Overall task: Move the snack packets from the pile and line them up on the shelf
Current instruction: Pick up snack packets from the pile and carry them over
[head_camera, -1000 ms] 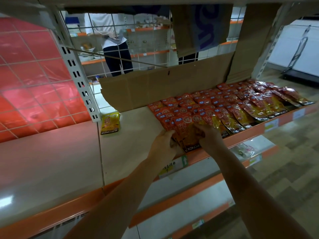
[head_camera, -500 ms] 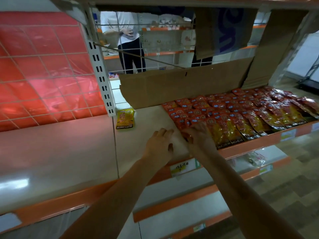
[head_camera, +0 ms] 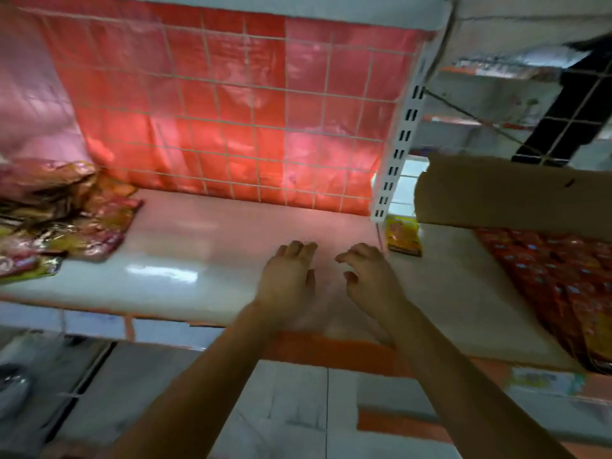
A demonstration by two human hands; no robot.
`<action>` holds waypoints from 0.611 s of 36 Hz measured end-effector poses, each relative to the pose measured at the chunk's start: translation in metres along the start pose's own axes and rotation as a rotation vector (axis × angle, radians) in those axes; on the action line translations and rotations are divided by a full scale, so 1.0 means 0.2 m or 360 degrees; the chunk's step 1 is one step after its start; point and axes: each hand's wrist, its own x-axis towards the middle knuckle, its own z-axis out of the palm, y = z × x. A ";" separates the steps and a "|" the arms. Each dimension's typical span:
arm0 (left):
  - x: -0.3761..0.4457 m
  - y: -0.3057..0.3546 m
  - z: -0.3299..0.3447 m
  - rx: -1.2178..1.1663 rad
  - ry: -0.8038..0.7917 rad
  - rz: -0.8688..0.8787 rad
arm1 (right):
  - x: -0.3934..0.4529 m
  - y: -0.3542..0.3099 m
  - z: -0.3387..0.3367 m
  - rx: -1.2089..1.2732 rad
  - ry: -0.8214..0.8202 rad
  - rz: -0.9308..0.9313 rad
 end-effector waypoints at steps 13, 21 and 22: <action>-0.10 -1.26 -0.50 -0.0010 0.0157 -0.0233 | 0.57 -1.04 0.52 0.0243 -0.0107 -0.0085; -0.18 -1.86 -0.73 0.0086 0.0329 -0.0465 | 0.82 -1.53 0.76 0.0362 -0.0118 0.0017; -0.19 -1.91 -0.76 0.0100 0.0328 -0.0497 | 0.84 -1.58 0.78 0.0377 -0.0141 0.0058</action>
